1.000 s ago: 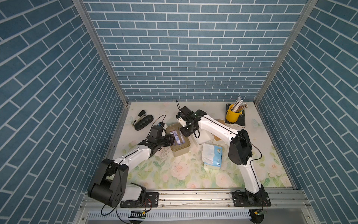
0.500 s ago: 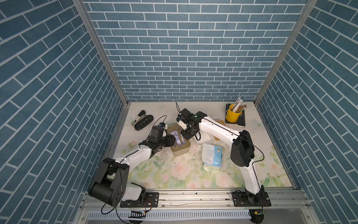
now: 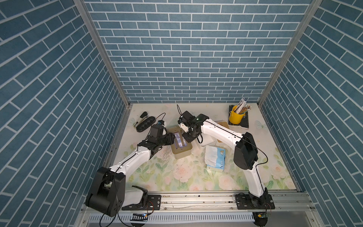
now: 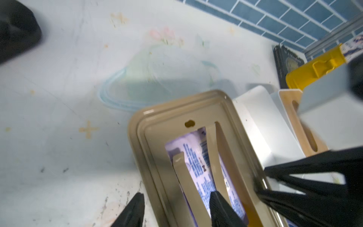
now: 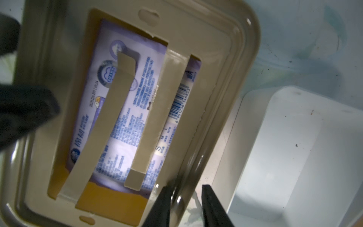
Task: Put the tissue paper into the tissue box
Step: Close the box lid on the tissue box.
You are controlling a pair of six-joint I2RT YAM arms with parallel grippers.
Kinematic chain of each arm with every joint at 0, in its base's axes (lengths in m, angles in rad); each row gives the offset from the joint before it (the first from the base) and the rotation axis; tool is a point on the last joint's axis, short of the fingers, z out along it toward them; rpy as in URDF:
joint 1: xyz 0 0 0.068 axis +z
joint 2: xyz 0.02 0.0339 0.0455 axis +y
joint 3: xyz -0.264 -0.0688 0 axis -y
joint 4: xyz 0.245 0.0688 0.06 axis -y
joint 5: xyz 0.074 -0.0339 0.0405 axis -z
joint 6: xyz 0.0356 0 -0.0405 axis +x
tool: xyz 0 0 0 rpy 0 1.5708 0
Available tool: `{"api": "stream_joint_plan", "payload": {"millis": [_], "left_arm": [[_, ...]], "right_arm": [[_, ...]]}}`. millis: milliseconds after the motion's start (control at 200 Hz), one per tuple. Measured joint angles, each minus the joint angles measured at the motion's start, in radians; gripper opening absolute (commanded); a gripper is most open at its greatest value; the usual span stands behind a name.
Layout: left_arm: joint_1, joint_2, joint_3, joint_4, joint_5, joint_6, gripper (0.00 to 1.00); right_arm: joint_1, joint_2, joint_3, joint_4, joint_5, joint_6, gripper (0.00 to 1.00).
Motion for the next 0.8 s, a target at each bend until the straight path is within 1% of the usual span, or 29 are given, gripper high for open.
{"api": "stream_joint_plan", "payload": {"millis": [40, 45, 135, 210, 265, 345, 515, 800], "left_arm": [[0.023, -0.011, 0.008, 0.001, 0.002, 0.002, 0.59], [0.04, -0.016, 0.013, 0.001, 0.004, 0.003, 0.58], [0.123, -0.022, 0.04, 0.004, 0.025, 0.016, 0.58], [0.193, 0.011, 0.084, -0.007, 0.056, 0.034, 0.56], [0.22, 0.053, 0.122, -0.019, 0.081, 0.05, 0.55], [0.227, 0.098, 0.158, -0.031, 0.114, 0.067, 0.54], [0.227, 0.172, 0.185, -0.06, 0.192, 0.096, 0.54], [0.225, 0.214, 0.184, -0.07, 0.278, 0.125, 0.54]], "right_arm": [[0.0, -0.002, -0.004, 0.003, 0.0, 0.0, 0.31], [0.0, -0.002, -0.004, 0.003, 0.0, 0.0, 0.31], [0.0, -0.004, -0.008, 0.008, 0.0, 0.0, 0.31], [0.0, -0.005, -0.008, 0.009, 0.0, 0.0, 0.31], [0.0, -0.005, -0.008, 0.009, 0.0, 0.0, 0.31], [0.0, -0.005, -0.008, 0.009, 0.0, 0.0, 0.31], [0.0, -0.004, -0.008, 0.009, 0.0, 0.0, 0.31], [0.0, 0.005, 0.007, -0.002, 0.001, 0.0, 0.31]]}}
